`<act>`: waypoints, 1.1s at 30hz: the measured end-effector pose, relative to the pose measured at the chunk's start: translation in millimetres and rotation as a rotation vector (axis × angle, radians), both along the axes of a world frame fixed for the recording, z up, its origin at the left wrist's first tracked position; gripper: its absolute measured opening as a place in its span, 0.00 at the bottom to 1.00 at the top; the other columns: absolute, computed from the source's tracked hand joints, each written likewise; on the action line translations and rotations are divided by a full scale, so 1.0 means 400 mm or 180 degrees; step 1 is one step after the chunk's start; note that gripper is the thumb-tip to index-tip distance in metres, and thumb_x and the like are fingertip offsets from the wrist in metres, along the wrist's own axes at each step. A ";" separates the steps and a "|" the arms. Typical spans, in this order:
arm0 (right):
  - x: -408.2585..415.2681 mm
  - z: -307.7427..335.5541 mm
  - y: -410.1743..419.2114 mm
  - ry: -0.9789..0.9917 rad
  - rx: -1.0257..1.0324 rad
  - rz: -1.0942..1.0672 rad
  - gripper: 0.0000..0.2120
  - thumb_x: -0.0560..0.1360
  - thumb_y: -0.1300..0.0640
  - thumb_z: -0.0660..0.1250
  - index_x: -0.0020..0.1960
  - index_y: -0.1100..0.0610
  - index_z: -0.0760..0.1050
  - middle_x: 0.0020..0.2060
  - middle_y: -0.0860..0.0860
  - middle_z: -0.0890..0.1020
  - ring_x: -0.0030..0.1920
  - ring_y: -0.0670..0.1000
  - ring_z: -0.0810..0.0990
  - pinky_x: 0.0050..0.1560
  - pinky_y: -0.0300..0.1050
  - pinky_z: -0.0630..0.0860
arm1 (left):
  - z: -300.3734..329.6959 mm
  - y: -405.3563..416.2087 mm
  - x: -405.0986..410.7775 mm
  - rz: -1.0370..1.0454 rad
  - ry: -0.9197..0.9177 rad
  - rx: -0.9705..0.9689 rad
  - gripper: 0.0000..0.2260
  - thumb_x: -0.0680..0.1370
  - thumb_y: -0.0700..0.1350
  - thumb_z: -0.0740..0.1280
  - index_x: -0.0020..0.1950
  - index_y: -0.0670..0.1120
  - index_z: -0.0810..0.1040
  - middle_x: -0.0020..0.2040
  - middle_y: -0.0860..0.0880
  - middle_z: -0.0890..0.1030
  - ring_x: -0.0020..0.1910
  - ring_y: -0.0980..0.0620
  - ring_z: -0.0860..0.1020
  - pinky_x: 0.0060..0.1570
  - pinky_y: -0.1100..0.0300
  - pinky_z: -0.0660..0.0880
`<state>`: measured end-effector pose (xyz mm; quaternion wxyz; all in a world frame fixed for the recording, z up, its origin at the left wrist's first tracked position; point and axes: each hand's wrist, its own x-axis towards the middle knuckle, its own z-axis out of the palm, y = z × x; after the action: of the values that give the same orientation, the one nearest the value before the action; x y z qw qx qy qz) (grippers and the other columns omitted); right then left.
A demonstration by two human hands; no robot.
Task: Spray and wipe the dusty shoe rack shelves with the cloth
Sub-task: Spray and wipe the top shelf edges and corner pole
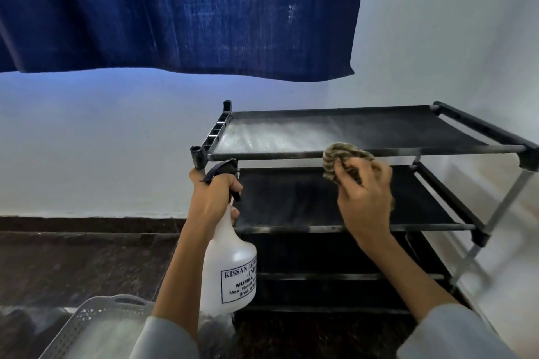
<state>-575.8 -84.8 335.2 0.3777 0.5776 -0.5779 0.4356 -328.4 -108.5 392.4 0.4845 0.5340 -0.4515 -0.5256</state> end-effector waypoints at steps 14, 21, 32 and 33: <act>0.118 0.064 -0.030 -0.0489 0.0338 -0.0428 0.18 0.69 0.60 0.73 0.59 0.54 0.79 0.58 0.53 0.79 0.58 0.58 0.68 0.51 0.56 0.74 | -0.007 0.015 -0.023 -0.0151 -0.0260 -0.0067 0.36 0.71 0.33 0.62 0.75 0.48 0.49 0.37 0.42 0.75 0.19 0.50 0.69 0.20 0.60 0.69; 0.108 0.175 -0.093 0.0738 0.1509 -0.0145 0.26 0.72 0.32 0.59 0.52 0.54 0.76 0.46 0.48 0.80 0.48 0.53 0.76 0.51 0.51 0.68 | 0.027 0.037 -0.052 -0.0368 -0.0155 -0.0051 0.42 0.68 0.37 0.64 0.77 0.53 0.46 0.49 0.31 0.80 0.19 0.49 0.71 0.21 0.60 0.69; 0.099 0.246 -0.173 0.0290 0.2555 -0.0189 0.25 0.80 0.46 0.46 0.33 0.54 0.73 0.30 0.49 0.76 0.35 0.48 0.74 0.61 0.52 0.64 | 0.043 0.085 -0.076 -0.0546 -0.0152 -0.0150 0.43 0.72 0.33 0.61 0.77 0.59 0.42 0.50 0.33 0.80 0.22 0.47 0.71 0.23 0.60 0.70; 0.097 0.258 -0.185 -0.0259 0.2829 -0.0082 0.25 0.80 0.45 0.46 0.38 0.55 0.75 0.35 0.51 0.78 0.38 0.49 0.75 0.63 0.54 0.64 | 0.044 0.088 -0.075 -0.0548 -0.0151 -0.0160 0.43 0.72 0.33 0.61 0.77 0.59 0.42 0.49 0.34 0.80 0.23 0.47 0.72 0.23 0.60 0.70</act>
<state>-537.2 -158.9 438.3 0.0752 0.6589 -0.7305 0.1626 -358.3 -73.2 409.9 0.4399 0.4932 -0.5202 -0.5410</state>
